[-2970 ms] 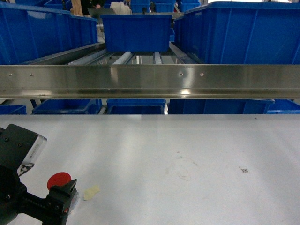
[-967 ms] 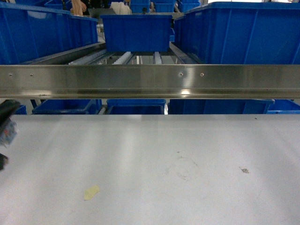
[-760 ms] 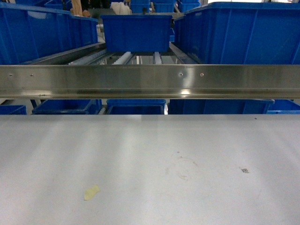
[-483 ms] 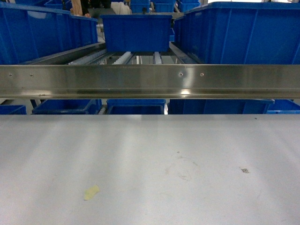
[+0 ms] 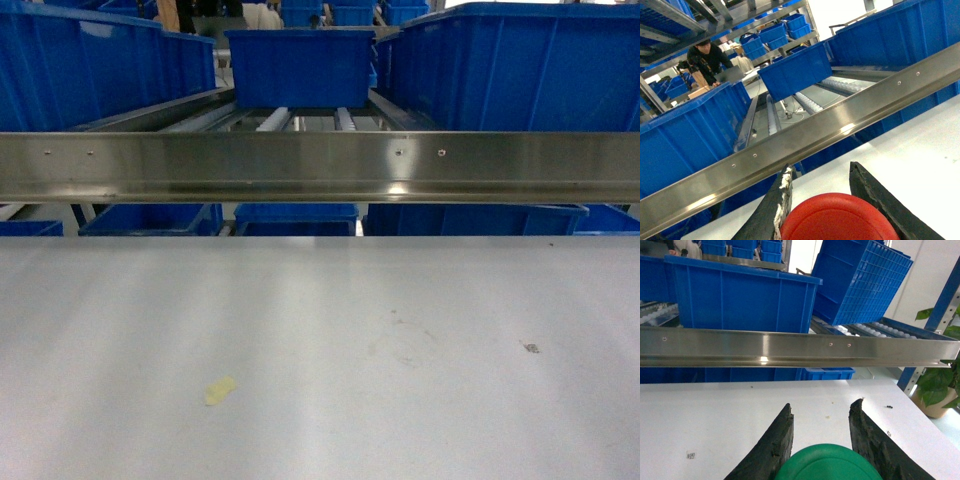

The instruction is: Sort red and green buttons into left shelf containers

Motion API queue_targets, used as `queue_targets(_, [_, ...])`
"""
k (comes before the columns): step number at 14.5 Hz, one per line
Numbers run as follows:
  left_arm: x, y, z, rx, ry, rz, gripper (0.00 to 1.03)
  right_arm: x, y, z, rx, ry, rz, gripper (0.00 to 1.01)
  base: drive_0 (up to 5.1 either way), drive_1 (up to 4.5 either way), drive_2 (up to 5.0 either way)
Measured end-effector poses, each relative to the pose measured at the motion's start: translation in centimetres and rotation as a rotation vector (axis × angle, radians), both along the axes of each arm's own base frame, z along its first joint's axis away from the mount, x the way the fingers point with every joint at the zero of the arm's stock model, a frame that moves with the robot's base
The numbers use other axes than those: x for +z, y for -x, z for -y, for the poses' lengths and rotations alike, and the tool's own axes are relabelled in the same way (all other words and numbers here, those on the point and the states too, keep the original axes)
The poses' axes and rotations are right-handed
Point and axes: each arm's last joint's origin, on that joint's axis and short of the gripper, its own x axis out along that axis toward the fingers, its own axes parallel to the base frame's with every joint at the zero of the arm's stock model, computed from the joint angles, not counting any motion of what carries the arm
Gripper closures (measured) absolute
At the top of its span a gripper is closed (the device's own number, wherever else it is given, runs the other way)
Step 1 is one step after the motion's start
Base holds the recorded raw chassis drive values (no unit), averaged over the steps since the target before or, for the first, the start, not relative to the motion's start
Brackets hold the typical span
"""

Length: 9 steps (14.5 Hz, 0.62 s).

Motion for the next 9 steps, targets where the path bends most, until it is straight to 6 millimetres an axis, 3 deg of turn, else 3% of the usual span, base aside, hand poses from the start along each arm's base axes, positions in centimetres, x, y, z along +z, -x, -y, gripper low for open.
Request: queue_targets(9, [0.03, 0.01, 0.00, 0.000, 0.000, 0.003, 0.73, 0.01, 0.00, -0.01, 0.001, 0.000, 0.001, 0.71, -4.9, 2.27, 2.6])
